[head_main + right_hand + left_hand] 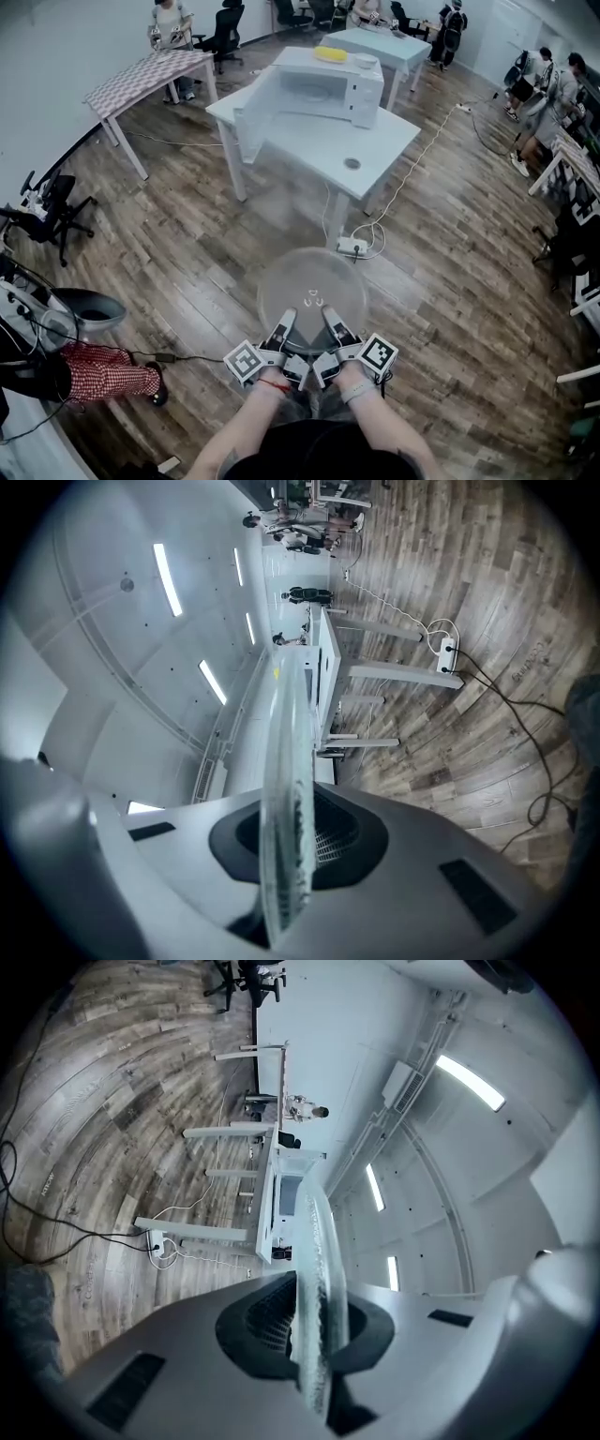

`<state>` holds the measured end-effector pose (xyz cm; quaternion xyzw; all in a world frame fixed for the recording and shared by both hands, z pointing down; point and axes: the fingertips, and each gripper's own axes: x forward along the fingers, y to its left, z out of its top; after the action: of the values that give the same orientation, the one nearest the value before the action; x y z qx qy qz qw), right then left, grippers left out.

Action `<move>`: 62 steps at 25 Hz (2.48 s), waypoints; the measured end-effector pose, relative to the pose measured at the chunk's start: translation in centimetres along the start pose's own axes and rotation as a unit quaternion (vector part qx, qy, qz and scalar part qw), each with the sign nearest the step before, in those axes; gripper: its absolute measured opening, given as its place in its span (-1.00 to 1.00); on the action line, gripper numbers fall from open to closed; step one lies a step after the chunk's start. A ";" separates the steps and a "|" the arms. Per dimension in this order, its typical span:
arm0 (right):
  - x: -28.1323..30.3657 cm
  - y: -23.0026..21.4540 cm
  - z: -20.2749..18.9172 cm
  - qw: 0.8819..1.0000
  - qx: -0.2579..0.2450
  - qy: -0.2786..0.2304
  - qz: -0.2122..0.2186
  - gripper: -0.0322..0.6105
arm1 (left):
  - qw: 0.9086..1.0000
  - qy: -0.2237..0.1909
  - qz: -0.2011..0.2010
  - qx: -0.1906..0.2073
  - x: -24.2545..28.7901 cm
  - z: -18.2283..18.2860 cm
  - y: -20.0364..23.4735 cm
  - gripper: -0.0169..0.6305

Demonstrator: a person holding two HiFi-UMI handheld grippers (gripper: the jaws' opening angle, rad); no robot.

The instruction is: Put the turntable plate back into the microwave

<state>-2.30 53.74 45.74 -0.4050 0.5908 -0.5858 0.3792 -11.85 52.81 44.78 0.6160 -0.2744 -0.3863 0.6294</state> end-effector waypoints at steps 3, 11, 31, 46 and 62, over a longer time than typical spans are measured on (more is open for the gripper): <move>1.9 -0.2 1.1 1.000 0.001 0.006 0.000 -0.78 | 1.000 -0.006 0.001 0.004 1.8 0.9 0.4 -0.85; 7.3 -0.1 5.8 1.000 0.003 0.021 0.007 -0.78 | 1.000 -0.019 -0.002 0.017 8.4 2.8 1.0 -0.85; 15.8 -1.7 18.0 0.999 0.009 0.035 -0.011 -0.78 | 0.999 -0.035 0.015 0.010 22.6 3.3 4.4 -0.86; 18.3 -2.5 20.7 0.998 0.016 0.061 -0.015 -0.78 | 0.998 -0.064 0.019 0.010 25.8 3.7 5.7 -0.85; 23.2 -2.8 22.9 0.998 0.014 0.061 -0.010 -0.78 | 0.998 -0.066 0.019 0.009 30.2 6.6 6.4 -0.85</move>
<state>9.95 23.54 48.54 -0.3692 0.6004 -0.6216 0.3419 0.34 23.86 47.73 0.5895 -0.3305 -0.4110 0.6118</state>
